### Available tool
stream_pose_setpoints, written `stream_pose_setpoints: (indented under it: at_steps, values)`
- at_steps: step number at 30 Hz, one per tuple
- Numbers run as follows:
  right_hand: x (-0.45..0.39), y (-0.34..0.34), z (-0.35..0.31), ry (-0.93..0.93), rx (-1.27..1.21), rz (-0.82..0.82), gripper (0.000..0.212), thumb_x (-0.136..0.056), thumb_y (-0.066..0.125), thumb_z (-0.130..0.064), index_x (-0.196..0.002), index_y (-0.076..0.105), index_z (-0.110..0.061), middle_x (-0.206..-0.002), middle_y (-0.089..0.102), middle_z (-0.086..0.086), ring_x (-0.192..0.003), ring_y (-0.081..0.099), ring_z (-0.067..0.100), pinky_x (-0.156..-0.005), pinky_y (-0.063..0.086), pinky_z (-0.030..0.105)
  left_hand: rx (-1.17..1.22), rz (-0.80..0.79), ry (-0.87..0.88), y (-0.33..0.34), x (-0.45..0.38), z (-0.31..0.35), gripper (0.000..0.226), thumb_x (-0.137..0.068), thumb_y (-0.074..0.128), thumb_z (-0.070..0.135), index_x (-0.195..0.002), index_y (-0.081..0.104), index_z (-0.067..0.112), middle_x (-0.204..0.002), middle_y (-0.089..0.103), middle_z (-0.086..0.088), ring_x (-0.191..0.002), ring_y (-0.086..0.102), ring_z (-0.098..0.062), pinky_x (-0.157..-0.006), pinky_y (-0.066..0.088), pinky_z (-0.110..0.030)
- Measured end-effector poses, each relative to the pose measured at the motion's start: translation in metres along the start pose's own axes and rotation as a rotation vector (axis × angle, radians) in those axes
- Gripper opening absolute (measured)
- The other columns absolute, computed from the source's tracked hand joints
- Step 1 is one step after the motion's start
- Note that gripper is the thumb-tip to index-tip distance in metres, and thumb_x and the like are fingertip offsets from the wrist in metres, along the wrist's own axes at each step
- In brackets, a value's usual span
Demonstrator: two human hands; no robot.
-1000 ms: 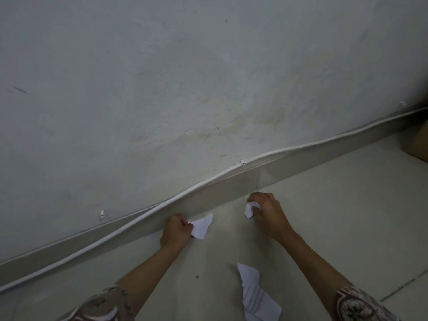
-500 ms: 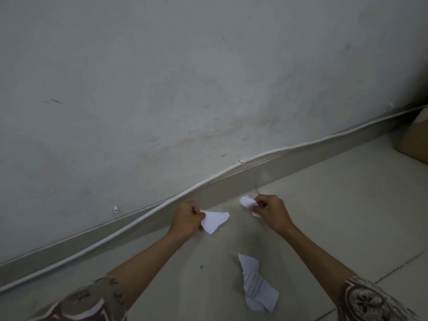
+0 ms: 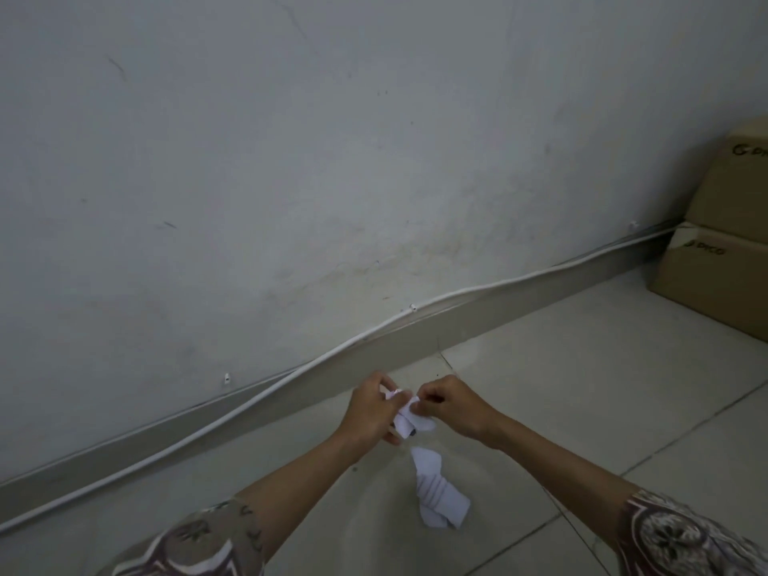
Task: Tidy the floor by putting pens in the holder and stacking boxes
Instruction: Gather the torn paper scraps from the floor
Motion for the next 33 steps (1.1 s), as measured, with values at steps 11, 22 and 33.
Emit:
stream_pose_setpoints:
  at_steps: [11, 22, 33]
  values:
    - [0.025, 0.029, 0.042, 0.115, 0.155, 0.023, 0.011, -0.083, 0.066, -0.015, -0.086, 0.055, -0.013, -0.087, 0.056, 0.008, -0.073, 0.049, 0.013, -0.059, 0.035, 0.012, -0.222, 0.106, 0.066, -0.039, 0.023, -0.016, 0.023, -0.088, 0.056, 0.005, -0.069, 0.046, 0.011, -0.066, 0.050, -0.005, -0.053, 0.054, -0.018, -0.037, 0.046, -0.024]
    - [0.029, 0.068, 0.092, 0.167, 0.518, -0.159, 0.053, -0.078, 0.063, -0.015, -0.127, 0.041, -0.009, -0.122, 0.042, 0.009, -0.110, 0.036, 0.020, -0.077, 0.029, 0.025, -0.238, 0.093, -0.002, -0.063, 0.035, -0.050, 0.017, -0.088, 0.058, 0.007, -0.073, 0.050, 0.007, -0.069, 0.053, -0.008, -0.053, 0.055, -0.017, -0.037, 0.047, -0.022]
    - [0.031, 0.068, 0.085, 0.156, 0.275, -0.057, 0.029, -0.066, 0.053, -0.013, -0.057, 0.030, -0.027, -0.060, 0.038, -0.014, -0.050, 0.049, -0.005, -0.047, 0.030, 0.010, -0.273, 0.072, -0.001, -0.064, 0.042, -0.049, 0.020, -0.088, 0.058, 0.009, -0.070, 0.051, 0.010, -0.074, 0.054, -0.010, -0.057, 0.055, -0.017, -0.038, 0.048, -0.022]
Point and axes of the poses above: each hand's wrist, its own x-axis away from the middle knuckle, its own y-axis out of the palm, z = x × y, the point moved 10 cm from there along -x, towards the middle knuckle
